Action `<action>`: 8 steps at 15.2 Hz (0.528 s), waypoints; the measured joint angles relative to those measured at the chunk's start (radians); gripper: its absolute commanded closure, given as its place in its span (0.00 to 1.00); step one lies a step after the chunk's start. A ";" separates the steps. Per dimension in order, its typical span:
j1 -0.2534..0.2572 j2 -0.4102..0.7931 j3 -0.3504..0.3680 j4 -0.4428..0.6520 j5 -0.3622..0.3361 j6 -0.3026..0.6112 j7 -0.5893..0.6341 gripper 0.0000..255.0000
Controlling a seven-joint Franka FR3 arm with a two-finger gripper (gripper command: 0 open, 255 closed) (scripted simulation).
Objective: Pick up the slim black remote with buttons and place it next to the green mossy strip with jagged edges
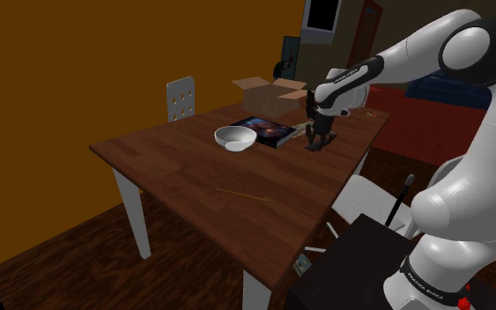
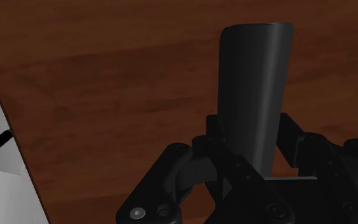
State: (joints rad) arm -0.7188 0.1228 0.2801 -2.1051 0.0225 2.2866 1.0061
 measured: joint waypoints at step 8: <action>0.003 0.023 0.000 -0.020 -0.008 0.043 0.006 1.00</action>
State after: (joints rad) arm -0.7159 0.1459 0.2798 -2.1251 0.0145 2.3293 1.0121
